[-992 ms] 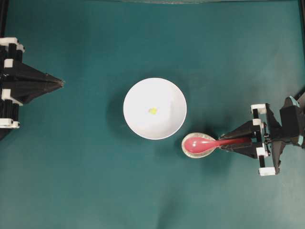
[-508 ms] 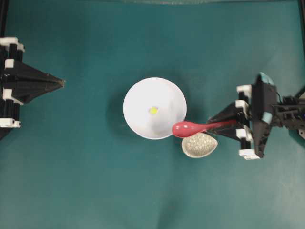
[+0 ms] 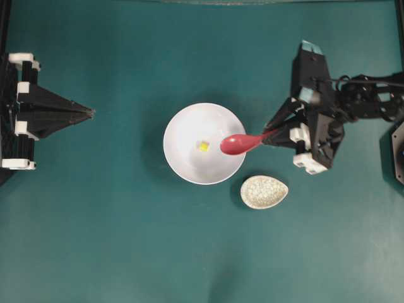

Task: Scoop the yellow hexagonal prism block from the bowl with a spoon using the right arm.
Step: 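Lower the spoon into the white bowl and scoop under the yellow block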

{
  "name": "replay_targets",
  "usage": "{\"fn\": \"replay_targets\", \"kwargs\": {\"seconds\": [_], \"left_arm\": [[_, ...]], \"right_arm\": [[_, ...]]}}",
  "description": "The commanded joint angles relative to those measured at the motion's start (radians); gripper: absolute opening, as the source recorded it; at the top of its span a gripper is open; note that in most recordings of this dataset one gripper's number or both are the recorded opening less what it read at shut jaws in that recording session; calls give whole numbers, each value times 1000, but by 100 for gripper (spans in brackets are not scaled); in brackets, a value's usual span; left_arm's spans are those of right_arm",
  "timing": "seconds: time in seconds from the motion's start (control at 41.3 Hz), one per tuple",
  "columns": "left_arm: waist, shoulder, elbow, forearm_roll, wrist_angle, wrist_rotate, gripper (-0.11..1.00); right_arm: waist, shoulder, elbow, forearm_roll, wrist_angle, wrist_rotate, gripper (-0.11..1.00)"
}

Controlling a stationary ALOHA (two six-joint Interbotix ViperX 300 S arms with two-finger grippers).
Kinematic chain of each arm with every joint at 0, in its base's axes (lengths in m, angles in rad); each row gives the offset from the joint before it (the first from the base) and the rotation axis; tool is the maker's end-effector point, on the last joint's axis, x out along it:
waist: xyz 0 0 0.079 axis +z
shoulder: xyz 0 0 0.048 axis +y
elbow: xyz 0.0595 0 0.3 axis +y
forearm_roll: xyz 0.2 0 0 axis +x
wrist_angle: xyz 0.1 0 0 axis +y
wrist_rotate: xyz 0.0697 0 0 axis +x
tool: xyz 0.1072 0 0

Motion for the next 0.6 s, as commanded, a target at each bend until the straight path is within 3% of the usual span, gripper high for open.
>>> {"fn": "replay_targets", "kwargs": {"seconds": [0.0, 0.121, 0.363, 0.581], "left_arm": [[3, 6, -26, 0, 0, -3, 0], [3, 6, -26, 0, 12, -3, 0], [3, 8, -26, -2, 28, -3, 0], [2, 6, -26, -2, 31, -3, 0]], "right_arm": [[-23, 21, -66, -5, 71, 2, 24], [-38, 78, -118, -9, 138, 3, 24], [-43, 189, -235, -66, 249, 15, 24], [-48, 230, -284, -175, 299, 127, 24]]}}
